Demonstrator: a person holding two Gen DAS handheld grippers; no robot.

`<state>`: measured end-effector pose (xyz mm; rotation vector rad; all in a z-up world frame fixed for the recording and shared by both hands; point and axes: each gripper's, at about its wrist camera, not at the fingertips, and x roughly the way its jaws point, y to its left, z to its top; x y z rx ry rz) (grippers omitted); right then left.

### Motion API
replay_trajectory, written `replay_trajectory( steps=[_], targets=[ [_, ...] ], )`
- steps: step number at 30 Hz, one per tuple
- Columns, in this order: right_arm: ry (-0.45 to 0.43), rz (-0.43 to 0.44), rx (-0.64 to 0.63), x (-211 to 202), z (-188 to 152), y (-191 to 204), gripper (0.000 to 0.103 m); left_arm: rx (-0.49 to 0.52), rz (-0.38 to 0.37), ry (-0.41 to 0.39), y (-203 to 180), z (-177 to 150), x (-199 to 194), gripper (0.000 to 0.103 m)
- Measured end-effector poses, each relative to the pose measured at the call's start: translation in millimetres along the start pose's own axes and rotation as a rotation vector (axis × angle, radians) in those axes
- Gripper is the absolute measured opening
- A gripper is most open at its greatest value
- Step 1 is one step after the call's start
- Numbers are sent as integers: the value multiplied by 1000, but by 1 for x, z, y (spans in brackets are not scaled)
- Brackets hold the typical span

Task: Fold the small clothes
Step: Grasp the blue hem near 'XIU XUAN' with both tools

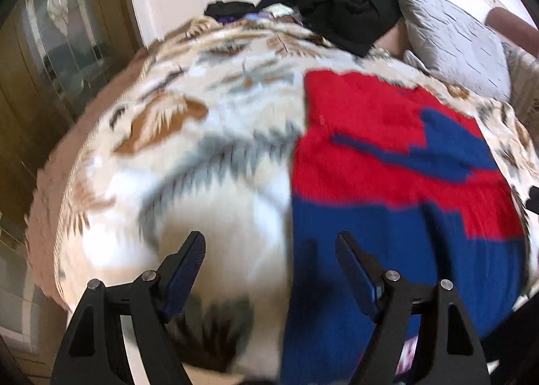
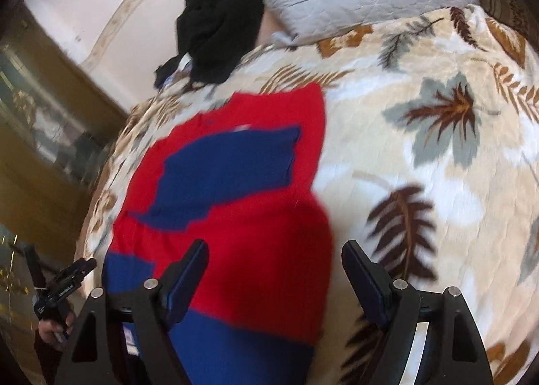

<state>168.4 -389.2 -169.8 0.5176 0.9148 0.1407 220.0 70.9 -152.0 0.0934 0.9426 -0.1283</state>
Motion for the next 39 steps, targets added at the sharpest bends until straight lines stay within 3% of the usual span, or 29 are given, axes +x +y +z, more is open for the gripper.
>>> replay_trajectory(
  steps=[7,8,11,12,16,18,26,28,29,30,32,35,36,37,38,39],
  targets=[
    [71,86,-43,-13,-50,18,84,5,-84,45,5,-56,-16,80],
    [81,95,-49,-15,-56,20,84,7,-95,55,5,-64,-17,77],
    [123,100,-73,-17,-73,27,84,10,-144,109,1,-84,-14,55],
    [141,96,-83,-17,-79,29,84,14,-171,134,-1,-91,-12,55],
    [182,81,-93,-16,-96,29,84,-12,-153,184,-3,-105,-5,58],
    [203,75,-78,-14,-100,27,84,-59,-154,222,0,-107,2,75],
    [238,58,-18,-13,-108,14,84,-104,-267,352,-11,-117,24,76],
    [249,58,10,-13,-109,8,84,-139,-290,361,-6,-116,29,54],
    [254,54,26,-13,-110,4,84,-165,-312,368,-2,-116,31,29],
    [258,50,40,-13,-111,1,84,-189,-331,370,1,-116,32,18],
    [268,50,69,-12,-115,-5,84,-213,-348,363,4,-117,32,15],
    [305,45,98,-3,-122,-8,84,-196,-352,362,-1,-114,32,15],
    [320,35,102,1,-124,-9,84,-197,-347,368,-2,-114,33,20],
    [338,27,107,5,-128,-9,85,-206,-348,383,-2,-114,35,26],
    [359,30,116,10,-131,-8,85,-219,-349,404,-2,-114,38,44],
    [374,43,131,15,-134,-7,85,-229,-346,418,-2,-114,41,54]
  ],
)
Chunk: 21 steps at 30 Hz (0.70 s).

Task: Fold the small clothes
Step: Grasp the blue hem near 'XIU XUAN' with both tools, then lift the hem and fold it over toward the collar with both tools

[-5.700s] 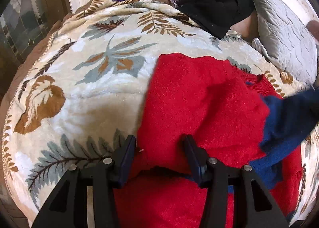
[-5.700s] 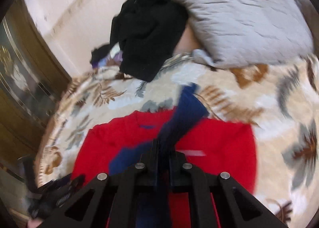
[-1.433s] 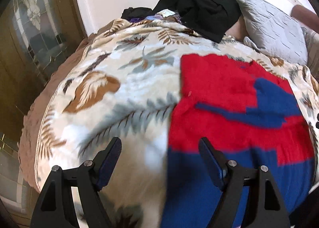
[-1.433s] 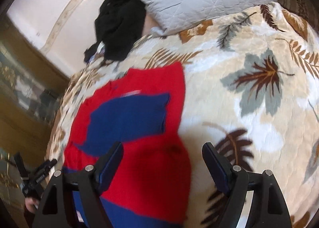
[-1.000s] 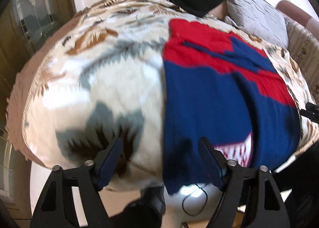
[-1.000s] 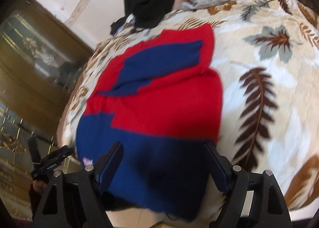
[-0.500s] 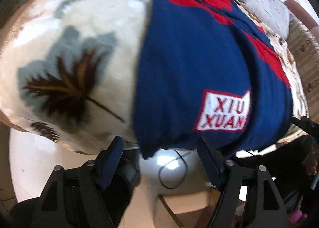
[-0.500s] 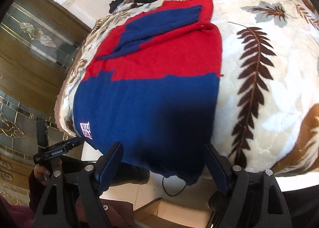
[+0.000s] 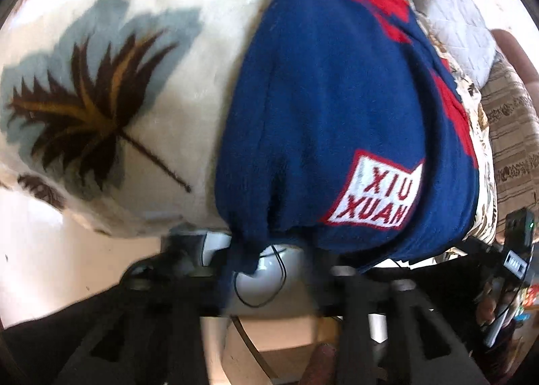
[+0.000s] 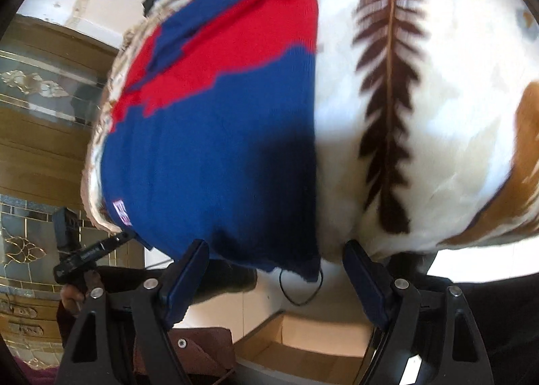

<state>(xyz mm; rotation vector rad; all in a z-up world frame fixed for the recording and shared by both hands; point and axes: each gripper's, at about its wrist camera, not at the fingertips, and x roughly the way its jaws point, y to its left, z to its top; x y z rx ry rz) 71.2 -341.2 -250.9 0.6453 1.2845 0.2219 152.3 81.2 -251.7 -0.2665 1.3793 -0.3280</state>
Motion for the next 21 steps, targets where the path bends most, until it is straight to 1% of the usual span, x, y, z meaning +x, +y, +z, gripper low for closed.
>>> replay_trajectory(
  steps=[2,5,7,8,9,12,14,16,20,21],
  targets=[
    [13,23,26,9,-2,0,85,8,8,-4,0,4,1,54],
    [-3,-10,49,25,-2,2,84,19,8,-19,-3,2,2,53],
    [3,-6,47,31,-4,5,80,20,-9,-25,0,3,-3,36],
    [0,-4,15,31,-6,9,64,24,-18,-26,1,1,-4,20],
    [-6,0,-27,28,-7,16,45,27,-18,-31,1,0,-5,11],
    [-22,-24,-96,18,-13,32,24,25,-21,-45,2,-4,-10,8],
    [-16,-14,-113,11,-16,38,18,38,-32,-60,0,-9,-17,7],
    [-13,14,-120,1,-17,41,16,52,-68,-80,-3,-13,-29,7],
    [-55,130,-124,-19,-10,47,16,44,-174,-115,-5,-14,-47,7],
    [-56,138,-123,-18,-10,45,16,39,-194,-119,-5,-13,-48,7]
  ],
)
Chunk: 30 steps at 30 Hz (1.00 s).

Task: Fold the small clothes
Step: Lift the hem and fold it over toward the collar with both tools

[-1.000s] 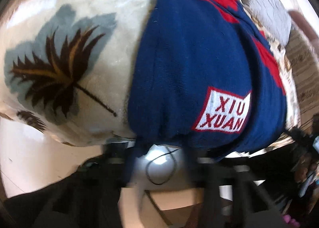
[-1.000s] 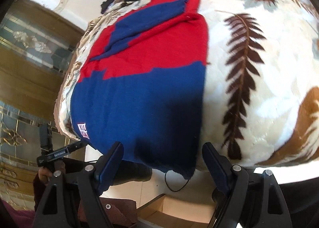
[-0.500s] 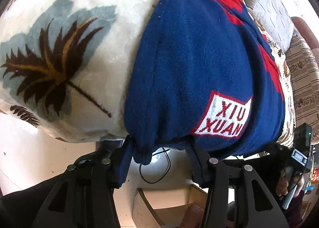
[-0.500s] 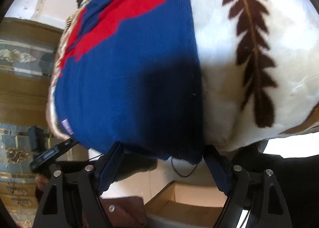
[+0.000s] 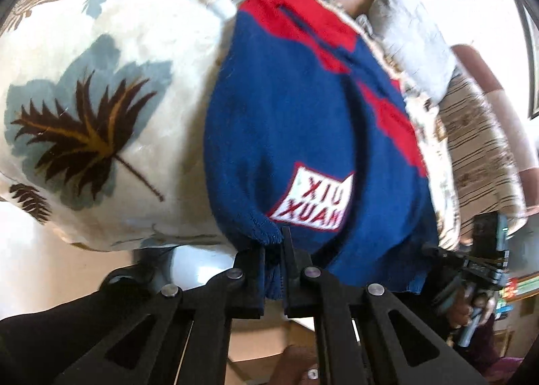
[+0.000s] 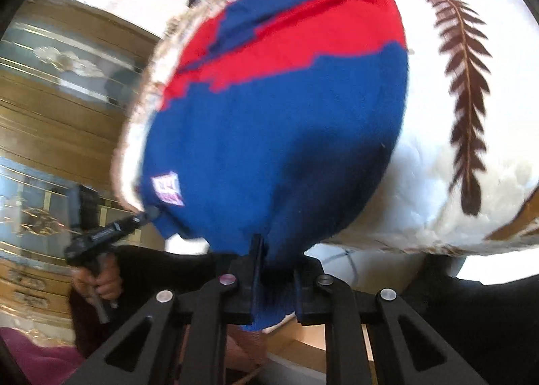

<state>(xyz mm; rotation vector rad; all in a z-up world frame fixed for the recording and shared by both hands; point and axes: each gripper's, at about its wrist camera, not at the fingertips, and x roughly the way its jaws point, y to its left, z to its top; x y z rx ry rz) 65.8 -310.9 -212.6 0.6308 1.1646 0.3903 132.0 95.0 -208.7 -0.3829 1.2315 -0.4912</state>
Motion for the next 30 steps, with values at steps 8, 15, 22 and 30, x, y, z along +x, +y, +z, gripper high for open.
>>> replay_trajectory(
  steps=[8,15,22,30],
  targets=[
    [52,-8,93,21,-5,-24,20,-60,88,85,14,-1,26,36],
    [45,-57,156,37,-5,-37,79,-45,150,117,10,2,45,66],
    [81,-86,22,42,-9,-17,14,-61,134,100,13,1,45,7],
    [17,48,-103,-11,5,39,12,-40,6,35,-3,2,4,5]
  ],
)
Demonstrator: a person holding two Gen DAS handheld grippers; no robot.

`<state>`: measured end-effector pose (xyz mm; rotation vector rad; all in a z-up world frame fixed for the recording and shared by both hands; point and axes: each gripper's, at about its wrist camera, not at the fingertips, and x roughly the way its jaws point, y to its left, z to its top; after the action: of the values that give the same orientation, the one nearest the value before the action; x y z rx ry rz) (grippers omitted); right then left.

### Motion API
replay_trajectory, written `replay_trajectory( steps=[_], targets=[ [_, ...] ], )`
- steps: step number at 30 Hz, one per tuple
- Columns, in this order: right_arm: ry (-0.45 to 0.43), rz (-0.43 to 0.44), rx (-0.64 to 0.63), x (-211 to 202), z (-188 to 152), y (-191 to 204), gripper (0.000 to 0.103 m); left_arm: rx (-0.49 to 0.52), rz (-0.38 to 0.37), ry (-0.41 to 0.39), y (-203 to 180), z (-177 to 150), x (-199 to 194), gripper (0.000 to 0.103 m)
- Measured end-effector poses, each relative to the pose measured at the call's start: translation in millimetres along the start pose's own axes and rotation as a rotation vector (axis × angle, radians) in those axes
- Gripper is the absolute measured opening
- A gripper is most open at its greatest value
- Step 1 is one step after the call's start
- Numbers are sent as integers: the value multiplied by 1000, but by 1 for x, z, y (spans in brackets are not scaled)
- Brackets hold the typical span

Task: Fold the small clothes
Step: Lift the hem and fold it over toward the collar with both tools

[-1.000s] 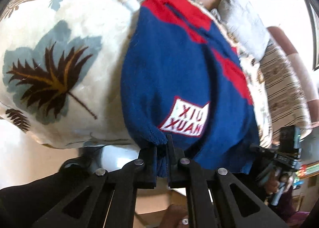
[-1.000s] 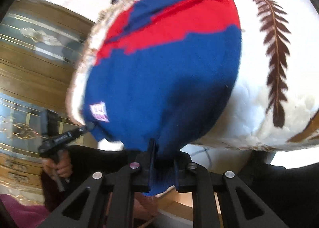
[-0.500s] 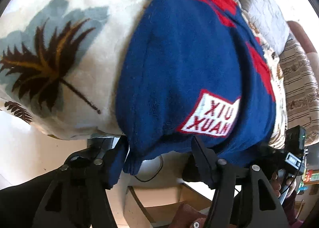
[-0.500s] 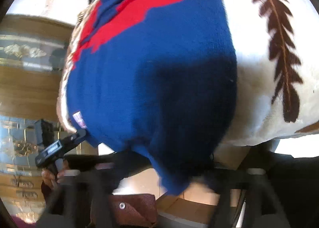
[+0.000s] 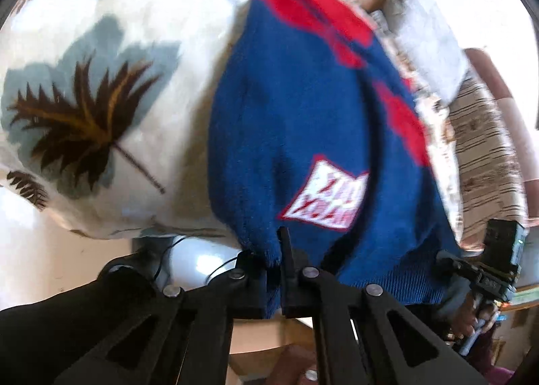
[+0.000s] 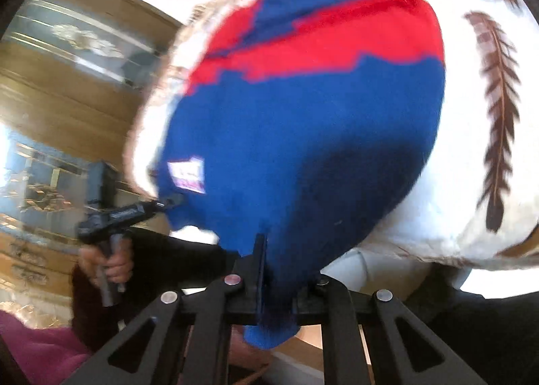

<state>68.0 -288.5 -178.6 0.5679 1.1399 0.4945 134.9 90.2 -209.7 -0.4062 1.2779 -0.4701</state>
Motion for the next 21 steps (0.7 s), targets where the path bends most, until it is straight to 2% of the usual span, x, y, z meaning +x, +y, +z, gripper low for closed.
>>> replay_trajectory(
  steps=[2,6,9,12,16,17,21],
  targets=[
    [-45,38,-16,-15,13,10,12,5,-58,-36,-9,7,-18,5],
    [-175,57,-46,-47,44,14,12,37,-163,-140,-33,42,-61,5],
    [-265,44,-55,-63,76,13,11,76,-196,-197,-54,81,-82,5],
    [-350,25,-56,-76,114,6,11,101,-182,-249,-69,130,-91,5],
    [-446,15,12,-77,185,-15,11,83,-159,-282,-86,205,-72,5],
    [-453,10,25,-75,199,-21,11,78,-149,-280,-89,231,-61,5],
    [-460,-15,125,-43,271,-60,11,63,-109,-248,-94,303,-8,5]
  ],
)
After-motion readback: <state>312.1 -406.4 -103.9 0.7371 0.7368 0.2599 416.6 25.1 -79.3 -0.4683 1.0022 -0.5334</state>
